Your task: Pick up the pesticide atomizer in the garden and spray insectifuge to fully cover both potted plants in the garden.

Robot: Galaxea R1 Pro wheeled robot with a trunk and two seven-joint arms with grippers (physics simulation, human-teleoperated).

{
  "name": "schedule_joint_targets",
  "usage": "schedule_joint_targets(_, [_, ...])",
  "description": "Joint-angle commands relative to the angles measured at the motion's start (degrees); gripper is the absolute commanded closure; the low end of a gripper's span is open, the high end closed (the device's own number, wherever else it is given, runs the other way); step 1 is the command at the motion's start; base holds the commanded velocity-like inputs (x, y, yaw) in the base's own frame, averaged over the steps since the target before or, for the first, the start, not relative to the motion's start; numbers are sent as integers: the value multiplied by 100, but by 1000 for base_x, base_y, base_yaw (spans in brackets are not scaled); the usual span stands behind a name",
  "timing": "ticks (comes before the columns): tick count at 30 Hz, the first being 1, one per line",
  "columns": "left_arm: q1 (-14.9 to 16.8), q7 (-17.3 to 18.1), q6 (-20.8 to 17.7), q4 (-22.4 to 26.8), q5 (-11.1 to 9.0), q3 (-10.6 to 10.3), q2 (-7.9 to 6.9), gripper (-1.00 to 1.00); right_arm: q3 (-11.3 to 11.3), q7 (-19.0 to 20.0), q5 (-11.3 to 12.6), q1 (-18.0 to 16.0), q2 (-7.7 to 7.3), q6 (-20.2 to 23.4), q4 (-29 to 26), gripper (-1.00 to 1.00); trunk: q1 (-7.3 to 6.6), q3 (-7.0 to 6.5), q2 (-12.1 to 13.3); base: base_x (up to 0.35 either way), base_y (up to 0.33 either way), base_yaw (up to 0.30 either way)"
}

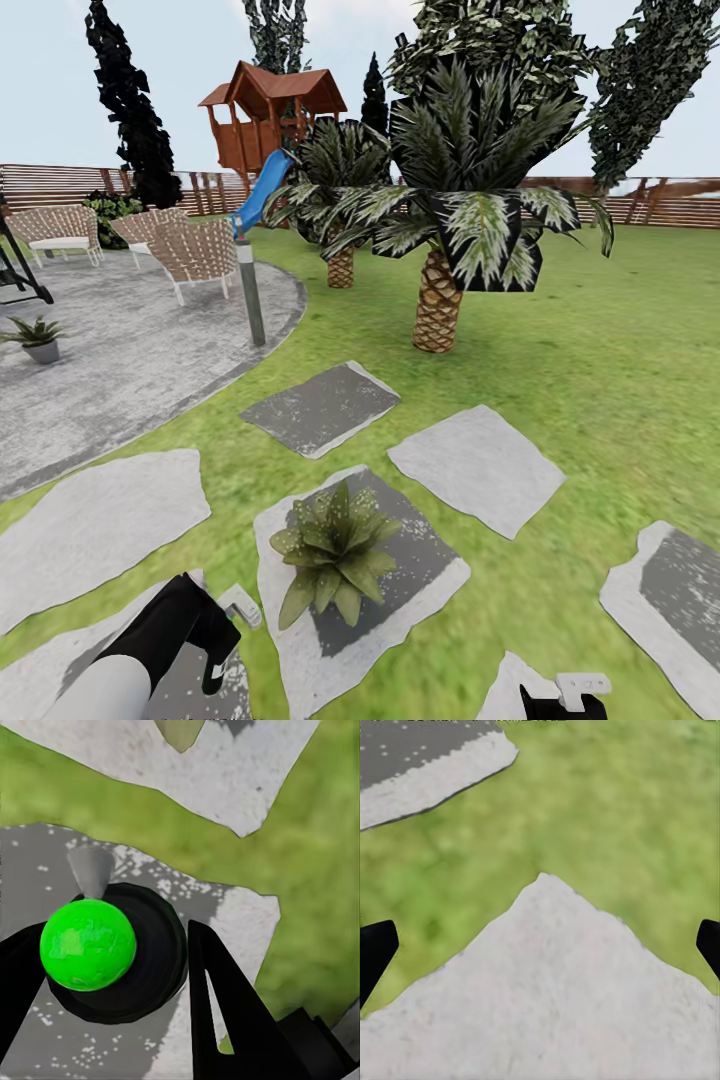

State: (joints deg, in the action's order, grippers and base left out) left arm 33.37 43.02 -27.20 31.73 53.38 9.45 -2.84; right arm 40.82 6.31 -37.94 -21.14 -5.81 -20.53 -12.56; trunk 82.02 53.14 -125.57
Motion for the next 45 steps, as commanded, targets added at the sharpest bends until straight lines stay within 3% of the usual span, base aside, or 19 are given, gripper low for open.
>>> schedule_joint_targets(1, [3, 40, -23, 8, 30, 29, 8, 100, 49, 47, -12, -4, 0, -20, 1, -100, -1, 5, -2, 0, 0, 202])
schedule_joint_targets(18, [3, 37, -23, 14, 32, 38, 12, 100, 49, 45, -12, -4, 0, -21, -1, -100, -1, 5, -2, 59, -191, 94])
schedule_joint_targets(32, [3, 39, -23, -3, 27, -13, 15, 100, 49, 46, -12, -4, 0, -19, 0, -100, -1, 5, -2, 1, -18, 182])
schedule_joint_targets(45, [3, 35, -23, -1, 32, -13, 12, 100, 49, 45, -12, -4, 0, -20, 0, -100, -1, 5, -2, 55, -248, 92])
